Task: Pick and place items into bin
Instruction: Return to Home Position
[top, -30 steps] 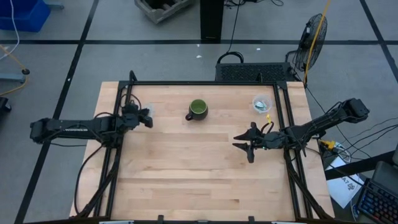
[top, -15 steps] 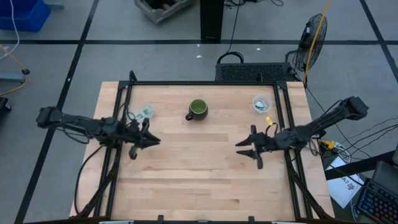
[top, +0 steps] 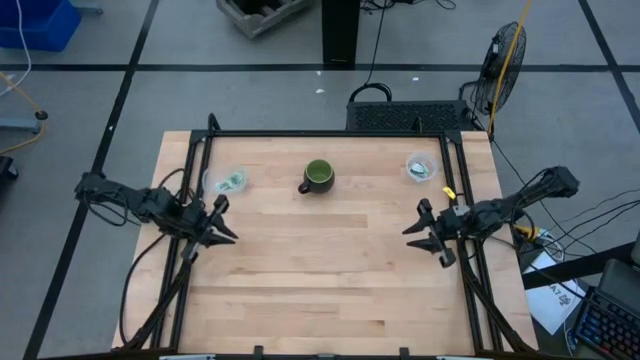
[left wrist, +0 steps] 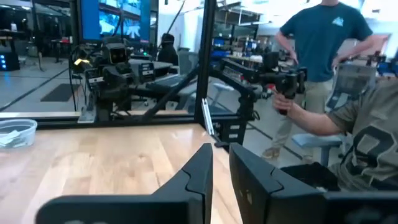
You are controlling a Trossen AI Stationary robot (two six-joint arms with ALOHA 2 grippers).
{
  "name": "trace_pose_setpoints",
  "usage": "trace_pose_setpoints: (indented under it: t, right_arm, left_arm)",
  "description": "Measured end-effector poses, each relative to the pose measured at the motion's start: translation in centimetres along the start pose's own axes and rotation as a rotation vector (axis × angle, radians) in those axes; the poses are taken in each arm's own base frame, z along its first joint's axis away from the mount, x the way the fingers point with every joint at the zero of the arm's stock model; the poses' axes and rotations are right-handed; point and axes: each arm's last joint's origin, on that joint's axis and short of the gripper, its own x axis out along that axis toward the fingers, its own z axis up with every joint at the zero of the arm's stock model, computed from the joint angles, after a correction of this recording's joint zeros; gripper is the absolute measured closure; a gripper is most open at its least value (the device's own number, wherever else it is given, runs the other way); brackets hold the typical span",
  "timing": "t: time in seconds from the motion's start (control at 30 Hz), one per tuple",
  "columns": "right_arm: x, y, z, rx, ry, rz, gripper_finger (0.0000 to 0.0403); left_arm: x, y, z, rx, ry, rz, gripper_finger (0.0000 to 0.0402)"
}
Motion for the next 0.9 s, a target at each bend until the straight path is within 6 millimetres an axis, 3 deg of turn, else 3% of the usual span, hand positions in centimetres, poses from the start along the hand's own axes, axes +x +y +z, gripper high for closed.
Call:
trace_pose_setpoints:
  t: [0.13, 0.37, 0.53, 0.7, 0.9]
  right_arm:
    - [-1.1, -0.2, 0.2, 0.012, -0.085, 0.014, 0.0268]
    - [-2.1, -0.4, 0.1, -0.035, -0.085, 0.012, 0.0268]
    - [-2.1, -0.4, -0.5, -0.033, -0.025, 0.030, 0.0268]
    - [-2.1, -0.6, -0.8, -0.059, 0.008, 0.000, 0.0268]
    - [-2.0, -1.7, -0.8, -0.077, 0.000, -0.129, 0.0268]
  left_arm:
    - [-0.8, 0.0, -0.2, 0.026, 0.010, 0.010, 0.0344]
    - [-2.6, -0.1, -0.5, 0.102, -0.028, 0.008, 0.0344]
    - [-1.9, 0.2, -2.2, 0.118, 0.001, -0.007, 0.0344]
    - [-1.1, 1.1, -5.5, 0.096, -0.003, 0.056, 0.0344]
    - [-1.1, 1.8, -5.8, 0.091, 0.019, 0.135, 0.0344]
